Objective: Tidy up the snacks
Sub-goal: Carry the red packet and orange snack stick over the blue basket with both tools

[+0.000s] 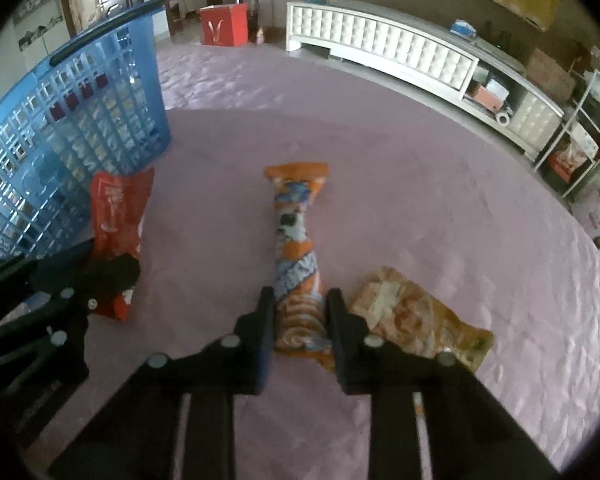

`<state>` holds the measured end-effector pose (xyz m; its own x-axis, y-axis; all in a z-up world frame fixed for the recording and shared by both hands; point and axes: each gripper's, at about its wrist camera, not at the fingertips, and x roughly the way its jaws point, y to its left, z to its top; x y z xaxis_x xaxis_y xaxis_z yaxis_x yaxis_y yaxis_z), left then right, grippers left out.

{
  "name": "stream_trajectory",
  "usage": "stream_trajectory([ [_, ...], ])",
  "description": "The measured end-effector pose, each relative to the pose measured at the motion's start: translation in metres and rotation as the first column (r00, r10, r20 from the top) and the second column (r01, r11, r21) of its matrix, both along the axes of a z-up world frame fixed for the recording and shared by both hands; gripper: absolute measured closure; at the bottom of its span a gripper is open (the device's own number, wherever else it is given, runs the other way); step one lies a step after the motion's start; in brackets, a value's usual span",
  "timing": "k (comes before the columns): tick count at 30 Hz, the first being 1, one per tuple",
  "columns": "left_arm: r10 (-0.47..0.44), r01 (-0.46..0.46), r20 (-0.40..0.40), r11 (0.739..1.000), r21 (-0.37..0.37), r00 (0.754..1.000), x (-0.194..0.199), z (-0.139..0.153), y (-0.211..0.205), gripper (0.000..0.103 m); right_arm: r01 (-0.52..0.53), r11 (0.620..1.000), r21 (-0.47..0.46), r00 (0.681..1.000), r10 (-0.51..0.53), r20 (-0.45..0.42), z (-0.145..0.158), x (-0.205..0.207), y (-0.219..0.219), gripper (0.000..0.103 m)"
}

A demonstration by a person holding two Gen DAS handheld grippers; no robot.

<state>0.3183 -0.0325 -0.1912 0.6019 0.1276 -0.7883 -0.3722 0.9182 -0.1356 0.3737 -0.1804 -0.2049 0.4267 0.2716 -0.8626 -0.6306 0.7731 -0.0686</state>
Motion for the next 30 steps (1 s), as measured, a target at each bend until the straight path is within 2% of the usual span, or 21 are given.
stream_trajectory([
  [4, -0.033, 0.032, 0.032, 0.999, 0.013, 0.999, -0.008, 0.016, -0.009, 0.079, 0.036, 0.999, 0.027, 0.999, -0.036, 0.005, 0.013, -0.013, -0.012, 0.075],
  [8, -0.071, 0.07, 0.071, 0.997, 0.016, 0.995, -0.027, 0.035, -0.018, 0.079, 0.073, 0.996, 0.059, 0.997, -0.074, 0.025, 0.041, -0.031, -0.026, 0.075],
  [19, -0.157, 0.145, 0.204, 0.987, 0.073, 0.966, -0.09, 0.108, -0.031, 0.079, 0.096, 0.99, 0.1, 0.98, -0.112, 0.165, 0.129, -0.107, -0.044, 0.075],
  [23, -0.174, 0.155, 0.243, 0.983, 0.096, 0.954, -0.107, 0.133, -0.024, 0.079, 0.086, 0.99, 0.113, 0.971, -0.109, 0.214, 0.154, -0.131, -0.04, 0.075],
  [30, -0.178, 0.144, 0.297, 0.981, 0.133, 0.938, -0.134, 0.161, -0.003, 0.079, 0.038, 0.993, 0.115, 0.959, -0.068, 0.275, 0.179, -0.159, -0.012, 0.075],
])
